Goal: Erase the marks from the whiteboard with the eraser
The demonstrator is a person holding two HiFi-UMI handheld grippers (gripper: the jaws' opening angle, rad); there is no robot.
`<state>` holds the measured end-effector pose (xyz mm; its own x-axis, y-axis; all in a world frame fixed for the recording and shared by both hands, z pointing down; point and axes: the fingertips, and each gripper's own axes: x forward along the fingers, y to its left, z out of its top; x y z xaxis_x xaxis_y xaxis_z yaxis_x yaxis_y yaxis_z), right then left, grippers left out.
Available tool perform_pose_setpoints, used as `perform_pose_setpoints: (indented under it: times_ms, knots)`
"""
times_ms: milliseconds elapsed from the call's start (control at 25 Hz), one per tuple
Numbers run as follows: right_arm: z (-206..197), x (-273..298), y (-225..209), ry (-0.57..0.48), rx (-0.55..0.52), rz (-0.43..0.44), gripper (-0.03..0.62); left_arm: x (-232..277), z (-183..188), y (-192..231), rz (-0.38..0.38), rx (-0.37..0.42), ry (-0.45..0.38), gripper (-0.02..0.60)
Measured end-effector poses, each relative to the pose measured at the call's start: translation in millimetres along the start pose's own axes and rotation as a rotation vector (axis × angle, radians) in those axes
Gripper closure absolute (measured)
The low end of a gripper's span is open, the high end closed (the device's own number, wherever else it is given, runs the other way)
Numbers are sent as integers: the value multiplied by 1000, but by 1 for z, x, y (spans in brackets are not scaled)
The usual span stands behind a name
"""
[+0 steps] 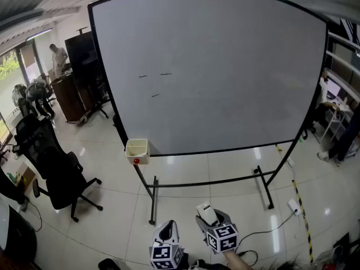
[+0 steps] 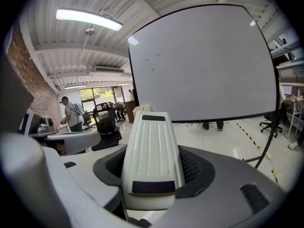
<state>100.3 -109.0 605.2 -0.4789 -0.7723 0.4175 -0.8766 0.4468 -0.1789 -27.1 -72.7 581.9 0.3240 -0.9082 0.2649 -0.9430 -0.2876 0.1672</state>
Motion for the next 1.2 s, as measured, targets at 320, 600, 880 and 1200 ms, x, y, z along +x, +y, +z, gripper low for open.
perform_pose_setpoints:
  times_ms: [320,600,880,1200]
  knots:
    - [178,99,-19,-246,-112,-33,319,59,36,66,-20,21,-31,604]
    - [333,187,-15,-402,-222,-138,319,117,97,164,-50,72,-69,604]
    - [440,242,-43,-452,-275,-352,321,156,124,236,-37,45,-57,604]
    - [432,282,-25,-334,-377,-477,324,181,127,259,-25,-2,-48,604]
